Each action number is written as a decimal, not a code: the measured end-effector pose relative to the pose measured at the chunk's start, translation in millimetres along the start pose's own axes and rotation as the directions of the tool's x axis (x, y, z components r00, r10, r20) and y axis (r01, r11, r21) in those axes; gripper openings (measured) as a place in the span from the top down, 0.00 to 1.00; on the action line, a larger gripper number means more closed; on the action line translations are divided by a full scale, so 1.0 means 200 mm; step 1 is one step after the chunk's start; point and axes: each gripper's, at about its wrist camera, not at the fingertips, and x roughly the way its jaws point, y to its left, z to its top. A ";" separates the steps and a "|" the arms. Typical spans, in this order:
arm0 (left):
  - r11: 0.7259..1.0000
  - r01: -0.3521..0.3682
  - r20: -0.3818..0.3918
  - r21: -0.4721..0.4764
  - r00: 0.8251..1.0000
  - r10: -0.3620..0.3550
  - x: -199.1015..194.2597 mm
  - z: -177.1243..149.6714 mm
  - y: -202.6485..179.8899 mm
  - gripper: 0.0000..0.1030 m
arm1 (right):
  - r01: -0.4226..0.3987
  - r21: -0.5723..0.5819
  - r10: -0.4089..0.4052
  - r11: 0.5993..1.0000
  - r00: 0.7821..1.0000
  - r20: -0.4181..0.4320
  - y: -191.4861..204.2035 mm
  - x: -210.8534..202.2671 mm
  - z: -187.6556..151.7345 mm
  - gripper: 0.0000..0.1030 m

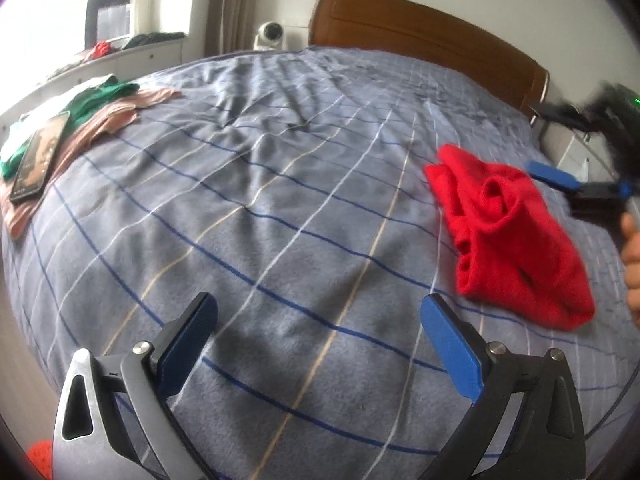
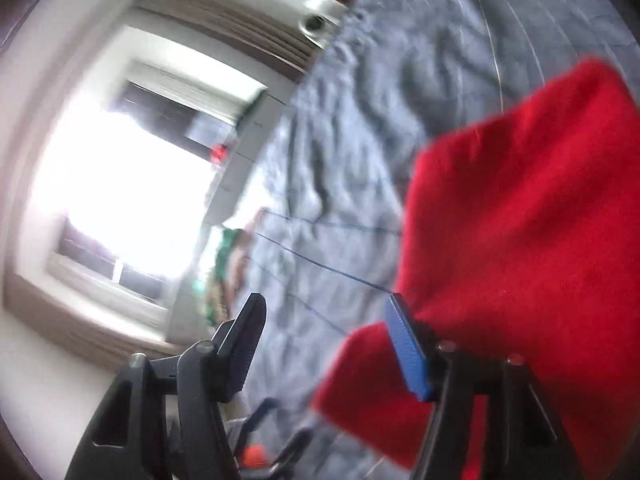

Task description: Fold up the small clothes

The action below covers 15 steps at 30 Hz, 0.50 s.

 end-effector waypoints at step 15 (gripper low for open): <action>0.997 -0.035 -0.007 0.064 0.999 0.035 0.04 -0.05 -0.07 0.01 | 0.395 -0.592 -0.452 0.703 0.890 0.056 0.15 0.12 -0.57 0.41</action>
